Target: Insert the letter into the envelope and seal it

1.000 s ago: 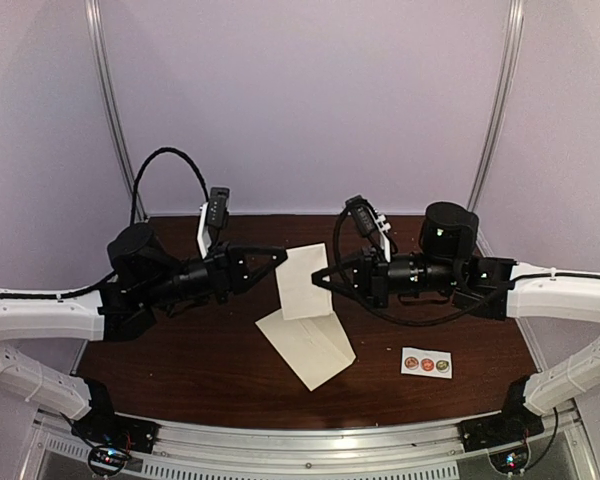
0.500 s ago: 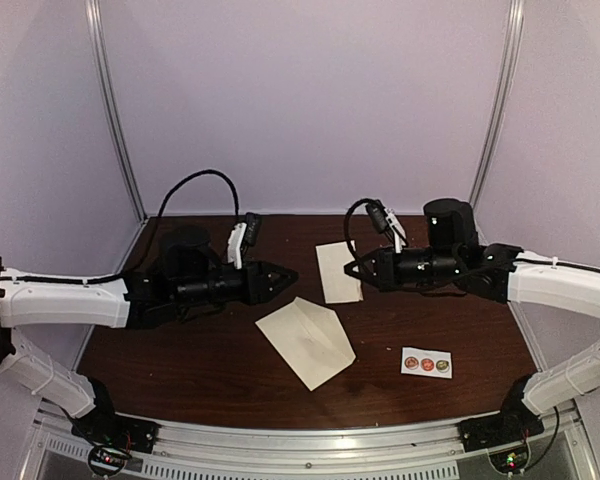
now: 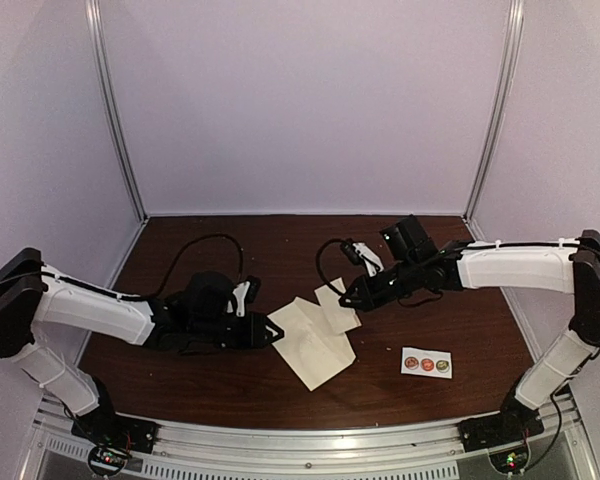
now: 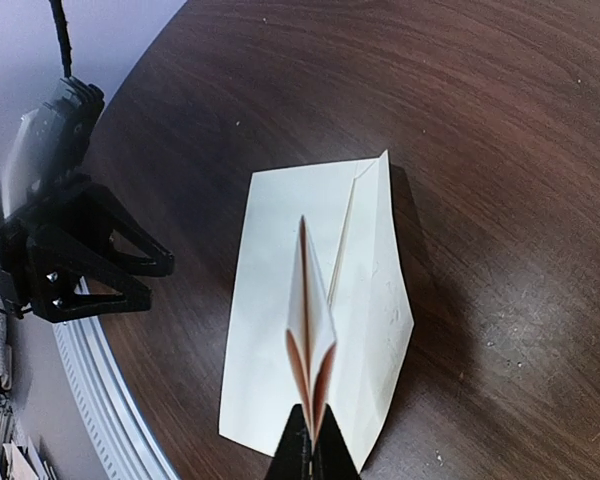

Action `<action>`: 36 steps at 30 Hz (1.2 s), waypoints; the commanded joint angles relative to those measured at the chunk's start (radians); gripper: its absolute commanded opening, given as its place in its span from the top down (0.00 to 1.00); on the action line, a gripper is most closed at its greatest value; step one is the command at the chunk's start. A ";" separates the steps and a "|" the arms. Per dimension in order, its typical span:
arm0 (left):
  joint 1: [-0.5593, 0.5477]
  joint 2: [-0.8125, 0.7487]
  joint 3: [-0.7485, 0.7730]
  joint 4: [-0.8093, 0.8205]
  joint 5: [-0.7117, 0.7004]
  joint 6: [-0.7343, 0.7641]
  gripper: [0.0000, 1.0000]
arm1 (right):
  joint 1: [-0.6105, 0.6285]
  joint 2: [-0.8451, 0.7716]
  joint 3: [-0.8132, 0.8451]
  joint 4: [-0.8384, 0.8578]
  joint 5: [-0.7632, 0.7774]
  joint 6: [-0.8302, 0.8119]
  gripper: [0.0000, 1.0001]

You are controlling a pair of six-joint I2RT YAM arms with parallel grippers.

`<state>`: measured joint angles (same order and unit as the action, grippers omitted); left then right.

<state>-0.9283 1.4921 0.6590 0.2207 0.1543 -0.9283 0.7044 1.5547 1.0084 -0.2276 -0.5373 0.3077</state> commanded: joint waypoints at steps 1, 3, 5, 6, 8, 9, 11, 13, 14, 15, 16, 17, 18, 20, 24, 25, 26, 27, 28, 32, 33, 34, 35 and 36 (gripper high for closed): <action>0.002 0.034 -0.058 0.149 0.088 -0.108 0.63 | -0.007 0.049 0.050 -0.050 0.000 -0.045 1.00; -0.002 0.042 -0.065 0.165 0.102 -0.116 0.62 | -0.007 0.067 0.057 -0.057 -0.001 -0.048 1.00; -0.009 0.052 -0.068 0.165 0.106 -0.125 0.61 | -0.008 0.082 0.059 -0.067 -0.003 -0.048 1.00; -0.013 0.057 -0.069 0.167 0.111 -0.129 0.61 | -0.007 0.089 0.059 -0.073 -0.003 -0.049 1.00; -0.017 0.074 -0.076 0.177 0.123 -0.139 0.60 | -0.008 0.102 0.056 -0.080 -0.002 -0.049 1.00; -0.017 0.083 -0.079 0.182 0.130 -0.145 0.58 | -0.007 0.108 0.053 -0.083 -0.002 -0.046 1.00; -0.021 0.097 -0.086 0.184 0.143 -0.147 0.58 | -0.008 0.117 0.045 -0.084 -0.017 -0.038 1.00; -0.023 0.105 -0.090 0.183 0.154 -0.148 0.57 | -0.008 0.122 0.036 -0.082 -0.025 -0.030 1.00; -0.024 0.108 -0.093 0.183 0.158 -0.149 0.57 | -0.007 0.122 0.030 -0.082 -0.020 -0.027 1.00; -0.025 0.109 -0.096 0.184 0.159 -0.149 0.55 | -0.008 0.123 0.026 -0.082 -0.013 -0.024 1.00; -0.025 0.112 -0.097 0.184 0.161 -0.149 0.54 | -0.009 0.125 0.021 -0.081 -0.006 -0.021 1.00; -0.027 0.116 -0.098 0.184 0.164 -0.147 0.54 | -0.008 0.128 0.018 -0.081 -0.001 -0.017 1.00; -0.027 0.120 -0.098 0.184 0.165 -0.146 0.53 | -0.008 0.131 0.014 -0.079 0.002 -0.013 1.00; -0.027 0.127 -0.100 0.190 0.167 -0.144 0.53 | -0.009 0.140 0.011 -0.079 0.005 -0.006 1.00; -0.027 0.146 -0.102 0.207 0.177 -0.139 0.52 | -0.008 0.163 0.004 -0.080 0.023 0.004 1.00; -0.027 0.156 -0.102 0.211 0.182 -0.137 0.51 | -0.009 0.168 0.003 -0.083 0.029 0.005 1.00; -0.027 0.164 -0.101 0.215 0.188 -0.137 0.51 | -0.008 0.172 0.003 -0.087 0.036 0.005 1.00; -0.027 0.172 -0.101 0.223 0.194 -0.136 0.51 | -0.009 0.176 0.002 -0.089 0.043 0.005 1.00; -0.027 0.181 -0.102 0.231 0.205 -0.137 0.51 | -0.008 0.177 0.000 -0.090 0.048 0.005 1.00; -0.026 0.205 -0.102 0.250 0.216 -0.143 0.51 | -0.009 0.179 -0.014 -0.084 0.052 0.011 1.00; -0.027 0.208 -0.103 0.253 0.215 -0.141 0.52 | -0.009 0.179 -0.017 -0.082 0.053 0.013 1.00; -0.026 0.212 -0.102 0.254 0.215 -0.141 0.52 | -0.008 0.180 -0.020 -0.078 0.053 0.016 1.00; -0.027 0.215 -0.102 0.257 0.216 -0.141 0.52 | -0.008 0.181 -0.023 -0.076 0.051 0.018 1.00; -0.027 0.219 -0.102 0.260 0.216 -0.141 0.52 | -0.008 0.182 -0.025 -0.072 0.046 0.020 1.00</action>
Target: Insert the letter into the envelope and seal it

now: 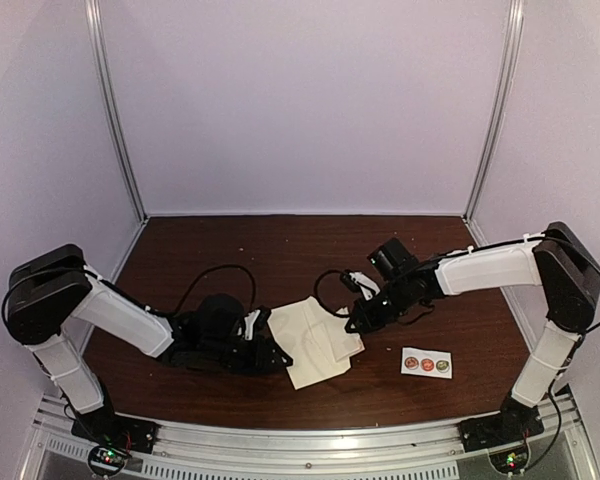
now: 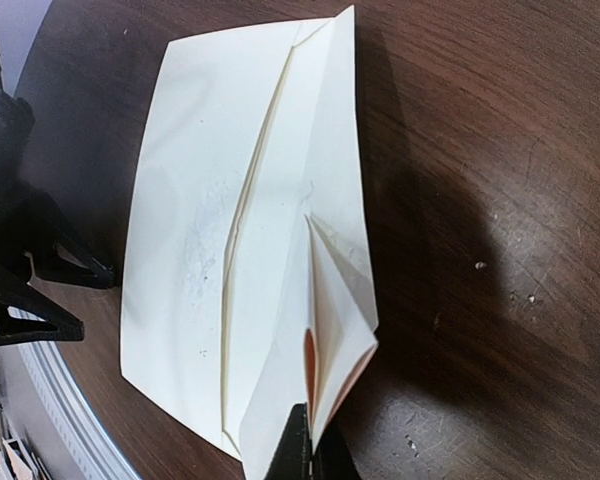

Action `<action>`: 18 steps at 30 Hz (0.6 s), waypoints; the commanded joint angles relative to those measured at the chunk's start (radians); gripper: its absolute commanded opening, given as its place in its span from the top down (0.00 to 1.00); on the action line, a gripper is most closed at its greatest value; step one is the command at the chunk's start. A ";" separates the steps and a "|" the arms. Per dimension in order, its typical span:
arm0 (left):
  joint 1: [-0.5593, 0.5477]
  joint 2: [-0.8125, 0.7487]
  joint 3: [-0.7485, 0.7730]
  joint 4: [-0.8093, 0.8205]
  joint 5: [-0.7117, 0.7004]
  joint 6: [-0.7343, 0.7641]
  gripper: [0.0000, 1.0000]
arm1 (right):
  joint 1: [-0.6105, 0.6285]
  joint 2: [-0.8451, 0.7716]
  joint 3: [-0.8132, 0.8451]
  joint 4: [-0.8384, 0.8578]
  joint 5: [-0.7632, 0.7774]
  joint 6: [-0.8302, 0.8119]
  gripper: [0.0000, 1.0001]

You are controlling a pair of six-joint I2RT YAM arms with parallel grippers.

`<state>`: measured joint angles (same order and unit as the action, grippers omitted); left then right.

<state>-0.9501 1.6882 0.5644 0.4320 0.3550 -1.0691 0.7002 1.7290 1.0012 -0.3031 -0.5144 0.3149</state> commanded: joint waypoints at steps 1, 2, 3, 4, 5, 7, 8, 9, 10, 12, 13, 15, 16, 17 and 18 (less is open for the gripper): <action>-0.006 0.027 -0.008 0.051 0.017 -0.001 0.52 | -0.004 0.010 -0.019 0.007 0.018 0.014 1.00; -0.005 0.032 -0.008 0.056 0.020 -0.002 0.52 | -0.002 0.011 -0.019 0.010 0.016 0.016 1.00; -0.006 0.036 -0.008 0.060 0.021 -0.003 0.52 | -0.001 0.012 -0.020 0.011 0.015 0.018 1.00; -0.005 0.041 -0.008 0.064 0.023 -0.003 0.52 | 0.000 0.014 -0.021 0.014 0.014 0.020 1.00; -0.004 0.045 -0.008 0.067 0.026 -0.003 0.52 | 0.002 0.018 -0.021 0.016 0.011 0.022 1.00; -0.005 0.053 -0.008 0.073 0.028 -0.005 0.53 | 0.008 0.027 -0.020 0.022 0.006 0.024 1.00; -0.005 0.057 -0.008 0.075 0.030 -0.005 0.53 | 0.010 0.031 -0.020 0.025 0.002 0.026 1.00; -0.004 0.060 -0.008 0.078 0.031 -0.006 0.53 | 0.014 0.035 -0.018 0.029 -0.002 0.029 1.00; -0.005 0.064 -0.008 0.081 0.034 -0.008 0.53 | 0.018 0.040 -0.018 0.034 -0.004 0.032 1.00; -0.006 0.072 -0.008 0.085 0.039 -0.011 0.53 | 0.024 0.048 -0.018 0.041 -0.007 0.038 1.00; -0.005 0.075 -0.008 0.088 0.039 -0.011 0.53 | 0.026 0.051 -0.018 0.044 -0.008 0.041 1.00; -0.005 0.080 -0.008 0.095 0.042 -0.014 0.53 | 0.031 0.058 -0.016 0.051 -0.013 0.046 1.00; -0.005 0.081 -0.008 0.098 0.043 -0.015 0.53 | 0.033 0.062 -0.016 0.053 -0.014 0.047 1.00; -0.006 0.082 -0.006 0.098 0.043 -0.015 0.53 | 0.037 0.065 -0.015 0.055 -0.016 0.048 1.00; -0.006 0.082 -0.005 0.097 0.043 -0.015 0.53 | 0.041 0.067 -0.015 0.058 -0.020 0.050 1.00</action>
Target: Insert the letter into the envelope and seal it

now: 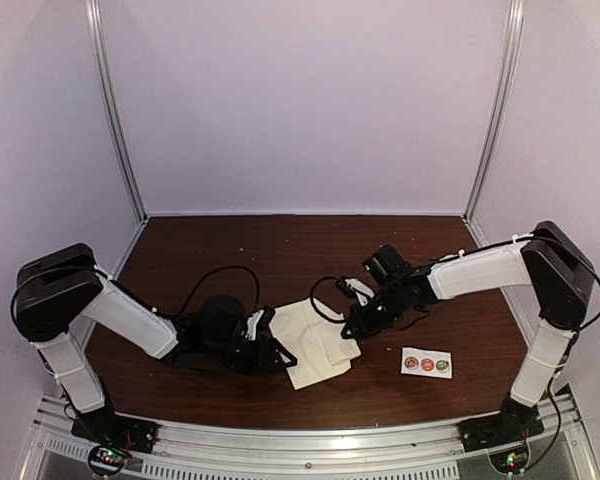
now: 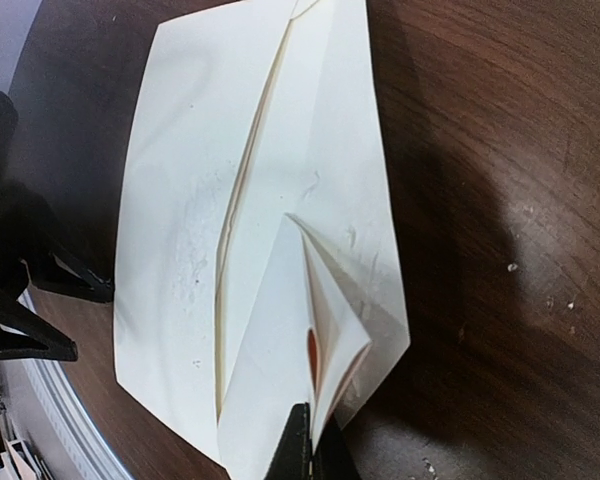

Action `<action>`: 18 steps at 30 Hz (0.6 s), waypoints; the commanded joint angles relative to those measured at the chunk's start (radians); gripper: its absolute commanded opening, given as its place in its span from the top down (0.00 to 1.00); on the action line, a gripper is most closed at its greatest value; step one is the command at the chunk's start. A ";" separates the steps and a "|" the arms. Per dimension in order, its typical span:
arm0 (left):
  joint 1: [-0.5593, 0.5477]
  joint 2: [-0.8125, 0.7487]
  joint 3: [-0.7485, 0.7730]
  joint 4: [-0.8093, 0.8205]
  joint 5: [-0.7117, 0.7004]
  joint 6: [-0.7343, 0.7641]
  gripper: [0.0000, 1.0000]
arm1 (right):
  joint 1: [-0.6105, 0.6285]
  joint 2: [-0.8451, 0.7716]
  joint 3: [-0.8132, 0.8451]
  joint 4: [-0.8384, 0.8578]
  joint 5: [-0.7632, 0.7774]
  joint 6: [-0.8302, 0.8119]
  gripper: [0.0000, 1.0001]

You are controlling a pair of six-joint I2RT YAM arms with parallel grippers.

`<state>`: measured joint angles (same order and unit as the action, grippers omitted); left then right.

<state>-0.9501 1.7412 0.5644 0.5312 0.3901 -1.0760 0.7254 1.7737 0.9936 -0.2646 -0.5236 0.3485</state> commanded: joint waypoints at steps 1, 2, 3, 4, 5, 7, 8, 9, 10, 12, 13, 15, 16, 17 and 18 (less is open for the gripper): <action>-0.005 0.029 -0.005 -0.003 0.009 -0.008 0.53 | 0.017 0.025 -0.006 0.022 -0.013 0.018 1.00; -0.006 0.029 -0.004 -0.003 0.008 -0.008 0.53 | 0.020 0.028 -0.004 0.023 -0.014 0.020 1.00; -0.006 0.029 -0.003 -0.004 0.008 -0.007 0.53 | 0.024 0.031 -0.003 0.025 -0.015 0.020 1.00; -0.006 0.030 -0.003 -0.004 0.008 -0.007 0.53 | 0.027 0.034 -0.001 0.027 -0.017 0.020 1.00; -0.005 0.032 -0.002 -0.004 0.007 -0.007 0.53 | 0.030 0.037 0.000 0.028 -0.020 0.021 1.00; -0.005 0.034 -0.001 -0.004 0.011 -0.007 0.53 | 0.033 0.044 0.003 0.034 -0.025 0.024 1.00; -0.005 0.036 0.000 -0.004 0.012 -0.007 0.53 | 0.036 0.049 0.005 0.037 -0.028 0.026 1.00; -0.005 0.036 0.000 -0.004 0.012 -0.007 0.53 | 0.038 0.053 0.006 0.039 -0.030 0.028 1.00; -0.005 0.038 0.000 -0.004 0.012 -0.007 0.53 | 0.040 0.056 0.007 0.041 -0.032 0.030 1.00; -0.005 0.038 0.000 -0.004 0.013 -0.008 0.53 | 0.043 0.061 0.010 0.046 -0.033 0.034 1.00; -0.005 0.040 0.000 -0.004 0.012 -0.007 0.53 | 0.047 0.065 0.012 0.046 -0.034 0.036 1.00; -0.006 0.040 0.001 -0.003 0.013 -0.008 0.53 | 0.050 0.071 0.016 0.051 -0.037 0.039 1.00; -0.006 0.041 0.002 -0.001 0.012 -0.009 0.53 | 0.052 0.074 0.017 0.053 -0.039 0.041 1.00; -0.006 0.042 0.002 -0.001 0.013 -0.009 0.53 | 0.055 0.077 0.019 0.056 -0.041 0.044 1.00; -0.006 0.043 0.003 0.001 0.014 -0.009 0.53 | 0.056 0.079 0.020 0.059 -0.043 0.046 1.00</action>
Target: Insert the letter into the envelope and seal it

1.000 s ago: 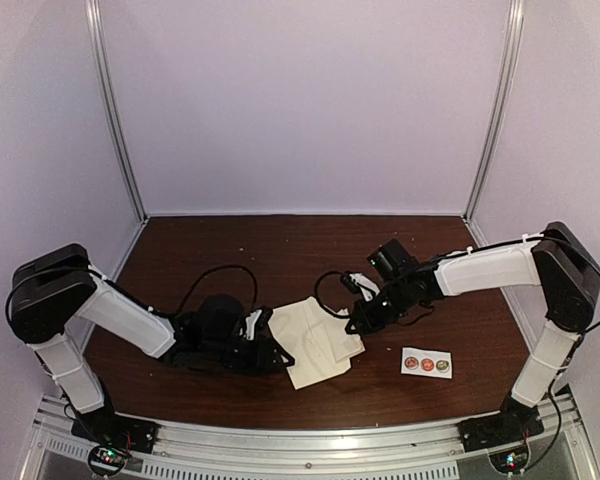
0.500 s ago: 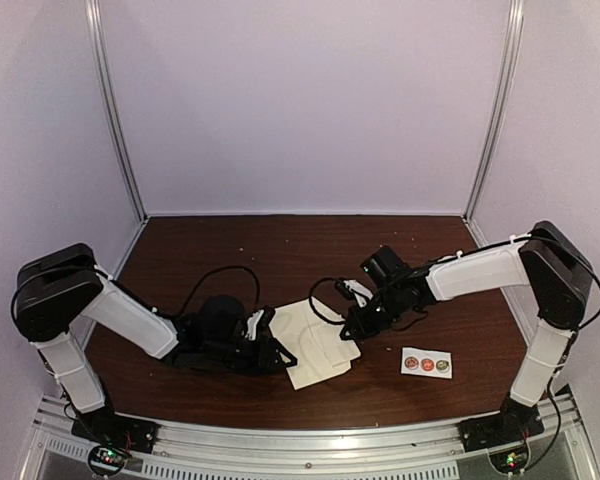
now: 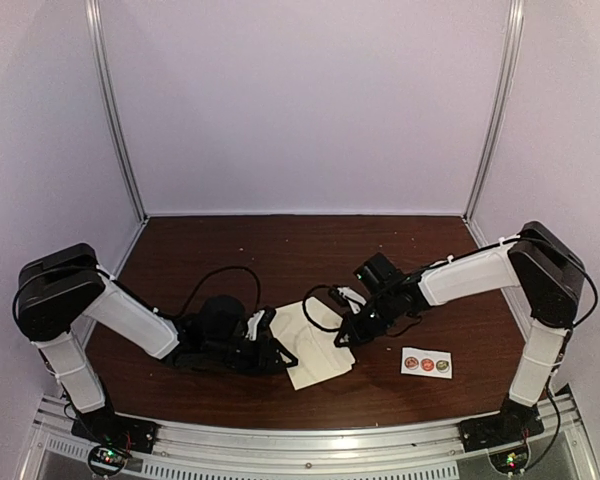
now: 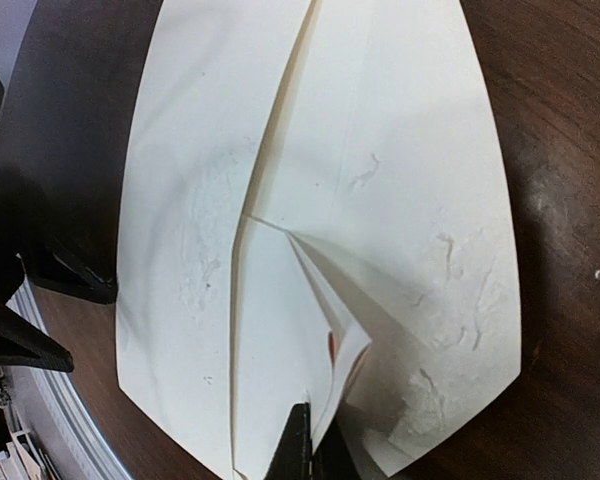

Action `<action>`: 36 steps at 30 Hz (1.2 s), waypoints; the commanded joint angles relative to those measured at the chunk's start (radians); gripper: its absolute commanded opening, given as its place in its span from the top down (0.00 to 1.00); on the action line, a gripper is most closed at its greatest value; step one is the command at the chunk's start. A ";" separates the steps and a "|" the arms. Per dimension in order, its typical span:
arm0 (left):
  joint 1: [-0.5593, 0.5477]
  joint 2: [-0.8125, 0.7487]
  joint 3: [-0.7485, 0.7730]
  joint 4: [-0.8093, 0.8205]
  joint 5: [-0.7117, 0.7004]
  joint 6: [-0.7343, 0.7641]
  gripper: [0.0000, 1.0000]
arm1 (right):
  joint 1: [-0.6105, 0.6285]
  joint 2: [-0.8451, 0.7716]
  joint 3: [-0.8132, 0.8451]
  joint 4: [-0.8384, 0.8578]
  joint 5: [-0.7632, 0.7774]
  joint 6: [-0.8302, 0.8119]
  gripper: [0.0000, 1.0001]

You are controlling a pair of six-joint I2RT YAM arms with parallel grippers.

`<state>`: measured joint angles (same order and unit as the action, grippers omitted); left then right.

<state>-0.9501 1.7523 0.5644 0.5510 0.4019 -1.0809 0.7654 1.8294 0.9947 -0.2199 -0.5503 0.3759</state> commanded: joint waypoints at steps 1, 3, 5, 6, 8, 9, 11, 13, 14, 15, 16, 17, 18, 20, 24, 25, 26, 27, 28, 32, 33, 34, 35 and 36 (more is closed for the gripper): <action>-0.006 0.032 0.003 -0.019 0.002 -0.004 0.53 | 0.020 0.026 0.019 0.019 -0.021 0.021 1.00; -0.005 0.035 0.005 -0.017 0.002 -0.005 0.53 | 0.025 0.032 0.021 0.029 -0.028 0.029 1.00; -0.006 0.036 0.008 -0.017 0.004 -0.004 0.53 | 0.032 0.038 0.023 0.038 -0.039 0.037 1.00; -0.005 0.039 0.010 -0.017 0.005 -0.004 0.53 | 0.037 0.040 0.024 0.043 -0.043 0.041 1.00; -0.006 0.042 0.015 -0.017 0.007 -0.003 0.53 | 0.046 0.046 0.025 0.057 -0.050 0.051 1.00; -0.006 0.044 0.017 -0.016 0.007 -0.002 0.53 | 0.051 0.049 0.025 0.067 -0.053 0.056 1.00; -0.006 0.047 0.020 -0.017 0.009 -0.001 0.53 | 0.058 0.055 0.025 0.082 -0.059 0.070 1.00; -0.006 0.050 0.022 -0.016 0.012 -0.001 0.53 | 0.065 0.062 0.030 0.089 -0.064 0.075 1.00; -0.006 0.049 0.023 -0.016 0.012 -0.002 0.53 | 0.068 0.067 0.033 0.089 -0.065 0.077 1.00; -0.005 0.050 0.023 -0.016 0.011 0.000 0.53 | 0.071 0.072 0.037 0.092 -0.067 0.079 1.00; -0.005 0.050 0.024 -0.016 0.012 0.001 0.53 | 0.074 0.075 0.039 0.095 -0.068 0.082 1.00; -0.005 0.049 0.025 -0.016 0.012 0.000 0.53 | 0.077 0.078 0.041 0.098 -0.069 0.084 1.00; -0.006 0.050 0.026 -0.016 0.013 0.001 0.53 | 0.079 0.080 0.042 0.101 -0.071 0.087 1.00; -0.006 0.050 0.026 -0.014 0.014 0.000 0.53 | 0.081 0.078 0.041 0.108 -0.072 0.094 1.00; -0.005 0.037 0.024 -0.012 0.006 -0.002 0.53 | 0.080 0.062 0.047 0.100 -0.059 0.099 1.00; -0.005 0.026 0.021 -0.014 0.000 -0.001 0.53 | 0.080 0.057 0.049 0.093 -0.052 0.097 0.99; -0.005 0.015 0.019 -0.019 -0.007 -0.001 0.53 | 0.079 0.049 0.051 0.086 -0.047 0.095 0.95; -0.006 0.002 0.016 -0.025 -0.014 0.000 0.53 | 0.077 0.040 0.051 0.078 -0.041 0.094 0.90; -0.006 -0.011 0.014 -0.033 -0.018 0.000 0.53 | 0.075 0.031 0.051 0.068 -0.033 0.094 0.84; -0.005 -0.060 0.009 -0.063 -0.032 0.004 0.52 | 0.068 -0.019 0.050 0.025 -0.004 0.085 0.68; -0.005 -0.070 0.008 -0.069 -0.036 0.004 0.52 | 0.068 -0.035 0.050 0.011 0.006 0.081 0.64; -0.005 -0.078 0.008 -0.079 -0.037 0.005 0.52 | 0.068 -0.045 0.050 -0.003 0.016 0.077 0.62; -0.005 -0.084 0.008 -0.085 -0.040 0.007 0.52 | 0.067 -0.061 0.050 -0.015 0.025 0.073 0.60; -0.005 -0.089 0.006 -0.091 -0.041 0.008 0.52 | 0.067 -0.071 0.049 -0.027 0.034 0.070 0.59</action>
<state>-0.9501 1.7050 0.5781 0.4854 0.3882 -1.0828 0.8253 1.8317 1.0260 -0.1936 -0.5598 0.4648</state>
